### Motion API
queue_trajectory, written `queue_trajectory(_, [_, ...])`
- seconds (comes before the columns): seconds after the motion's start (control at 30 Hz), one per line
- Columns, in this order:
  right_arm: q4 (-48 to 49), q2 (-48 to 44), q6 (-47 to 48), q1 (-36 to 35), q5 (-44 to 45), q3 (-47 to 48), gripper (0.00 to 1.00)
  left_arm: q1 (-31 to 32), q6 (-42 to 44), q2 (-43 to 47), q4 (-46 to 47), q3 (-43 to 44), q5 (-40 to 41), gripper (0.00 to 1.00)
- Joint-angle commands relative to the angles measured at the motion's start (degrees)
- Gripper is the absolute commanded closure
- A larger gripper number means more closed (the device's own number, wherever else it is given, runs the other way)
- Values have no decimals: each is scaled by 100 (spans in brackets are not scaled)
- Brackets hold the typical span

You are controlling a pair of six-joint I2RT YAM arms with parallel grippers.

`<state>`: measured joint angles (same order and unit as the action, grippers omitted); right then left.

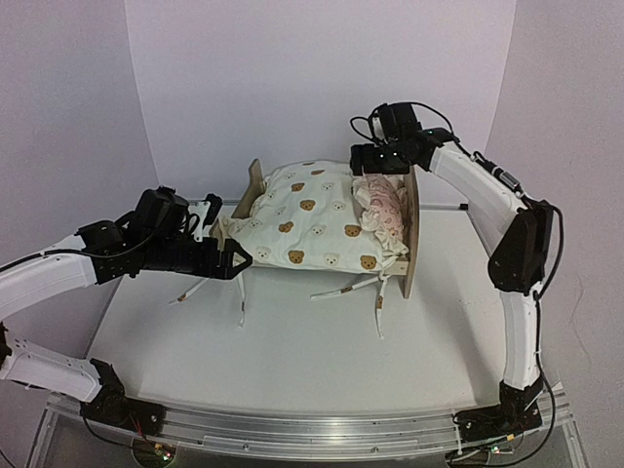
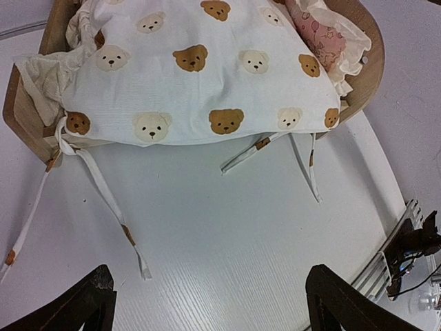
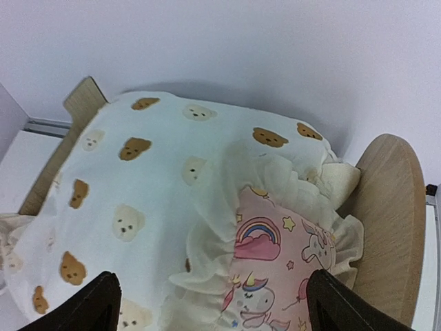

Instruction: Set up the pet bed

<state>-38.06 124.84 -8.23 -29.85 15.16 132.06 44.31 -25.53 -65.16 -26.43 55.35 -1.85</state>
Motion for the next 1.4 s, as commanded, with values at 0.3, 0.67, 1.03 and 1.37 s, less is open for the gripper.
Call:
queue_trajectory(0.3, [923,-3503,-635,-162,-1352,-3284,2,-2,180,661,16,-13,987,0])
queue_trajectory(0.67, [1223,-6050,-1263,-185,-1690,-6505,2,-4,-221,1282,-285,-297,1288,0])
queue_trajectory(1.03, [1126,-7840,-1243,-183,-1352,-8129,2,-3,-428,2285,-1268,-331,2149,0])
queue_trajectory(1.37, [973,-8214,-1063,-180,-1236,-8604,2,-3,-260,2552,-1212,-537,2450,0])
